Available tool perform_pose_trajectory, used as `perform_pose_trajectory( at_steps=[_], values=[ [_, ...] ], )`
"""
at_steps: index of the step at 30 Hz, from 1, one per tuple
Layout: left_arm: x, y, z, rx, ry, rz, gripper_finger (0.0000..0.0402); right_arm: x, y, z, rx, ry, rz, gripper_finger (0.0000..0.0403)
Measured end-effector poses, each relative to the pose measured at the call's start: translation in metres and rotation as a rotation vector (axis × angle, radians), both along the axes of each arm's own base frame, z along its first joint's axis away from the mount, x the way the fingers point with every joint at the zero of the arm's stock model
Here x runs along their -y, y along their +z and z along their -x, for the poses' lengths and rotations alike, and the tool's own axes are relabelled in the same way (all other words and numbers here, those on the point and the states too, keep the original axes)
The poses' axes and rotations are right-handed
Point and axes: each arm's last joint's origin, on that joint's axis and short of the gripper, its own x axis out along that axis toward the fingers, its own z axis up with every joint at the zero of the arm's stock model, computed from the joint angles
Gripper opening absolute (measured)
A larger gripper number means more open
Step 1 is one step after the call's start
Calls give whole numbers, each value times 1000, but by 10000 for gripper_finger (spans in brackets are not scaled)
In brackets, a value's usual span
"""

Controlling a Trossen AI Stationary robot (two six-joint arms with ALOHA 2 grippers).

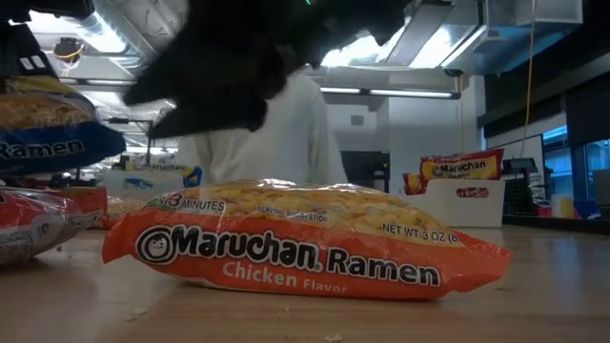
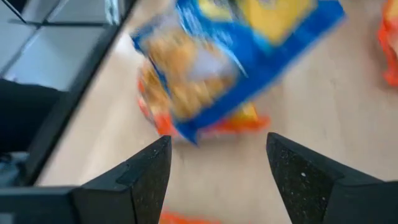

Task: Sort Maruchan noodles
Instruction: Put the blue noodle pack into the transparent bin

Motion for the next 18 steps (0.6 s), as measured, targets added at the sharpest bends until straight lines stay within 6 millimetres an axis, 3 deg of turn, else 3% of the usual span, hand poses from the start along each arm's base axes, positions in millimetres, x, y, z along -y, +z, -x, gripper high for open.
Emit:
perform_pose_trajectory(
  at_steps=[3,11,18],
  values=[
    [0,0,0,15,0,-18,0,5,-8,14,-12,-5,4,250],
    [-3,2,-3,80,14,-104,0,37,-14,42,283,-108,-210,250],
    [-12,5,-13,170,-15,-265,0,60,-20,45,301,-142,-292,250]
  ],
)
